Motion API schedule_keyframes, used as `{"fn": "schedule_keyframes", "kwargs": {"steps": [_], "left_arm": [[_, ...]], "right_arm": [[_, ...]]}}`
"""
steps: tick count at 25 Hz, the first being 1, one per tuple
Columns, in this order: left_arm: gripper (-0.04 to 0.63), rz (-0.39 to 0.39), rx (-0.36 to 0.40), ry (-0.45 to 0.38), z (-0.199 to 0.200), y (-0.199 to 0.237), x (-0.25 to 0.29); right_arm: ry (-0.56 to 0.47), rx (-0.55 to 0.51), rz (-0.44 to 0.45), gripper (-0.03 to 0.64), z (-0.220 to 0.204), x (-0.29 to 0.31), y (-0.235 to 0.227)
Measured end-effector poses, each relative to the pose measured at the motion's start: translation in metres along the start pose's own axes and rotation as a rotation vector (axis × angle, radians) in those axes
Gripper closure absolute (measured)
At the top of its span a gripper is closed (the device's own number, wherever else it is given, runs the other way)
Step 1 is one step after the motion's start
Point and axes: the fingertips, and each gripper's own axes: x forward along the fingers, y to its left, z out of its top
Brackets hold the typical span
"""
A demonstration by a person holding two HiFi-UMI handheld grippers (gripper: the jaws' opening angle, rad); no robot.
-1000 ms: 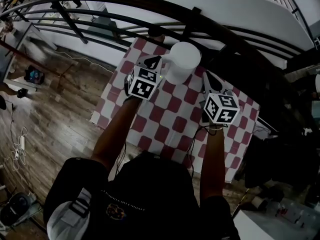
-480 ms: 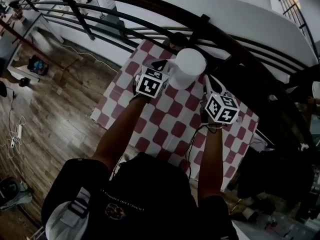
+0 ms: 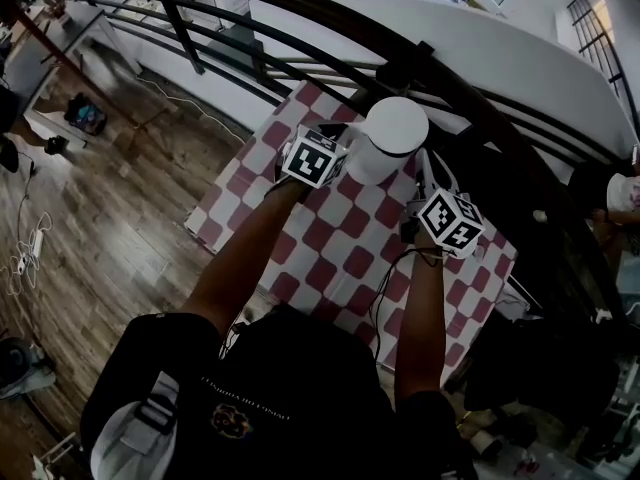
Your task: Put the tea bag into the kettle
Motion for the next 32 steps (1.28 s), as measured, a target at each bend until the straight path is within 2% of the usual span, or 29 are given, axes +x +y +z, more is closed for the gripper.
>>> {"fn": "schedule_keyframes", "kwargs": {"steps": [2,5,9,11,14,18,20,26,32], "left_arm": [[0.597,-0.001,0.003,0.003,-0.001,0.000,0.000],[0.597,0.004,0.011,0.006,-0.001,0.000,-0.001],[0.598,0.019,0.015,0.002,-0.001,0.001,-0.002],[0.597,0.018,0.014,0.001,0.000,0.001,-0.001],[0.597,0.024,0.019,-0.002,0.001,0.000,-0.001],[0.597,0.039,0.031,-0.010,0.002,0.000,-0.004],[0.598,0.049,0.034,-0.008,0.002,0.000,-0.004],[0.597,0.042,0.027,-0.019,0.004,-0.001,-0.004],[0.598,0.043,0.034,-0.014,0.004,-0.002,-0.006]], "right_arm": [[0.005,0.021,-0.045,0.591,-0.003,-0.001,-0.009],[0.079,0.044,-0.087,0.591,-0.022,0.006,-0.022],[0.151,0.047,-0.062,0.591,-0.042,0.023,-0.022],[0.131,0.030,-0.034,0.592,-0.037,0.025,-0.013],[0.047,-0.022,0.034,0.595,-0.020,0.022,0.007],[-0.040,-0.150,0.218,0.601,-0.008,0.021,0.050],[-0.064,-0.219,0.269,0.603,-0.004,0.020,0.068],[-0.070,-0.186,0.224,0.601,-0.005,0.019,0.059],[-0.068,-0.182,0.214,0.601,-0.006,0.011,0.055]]}}
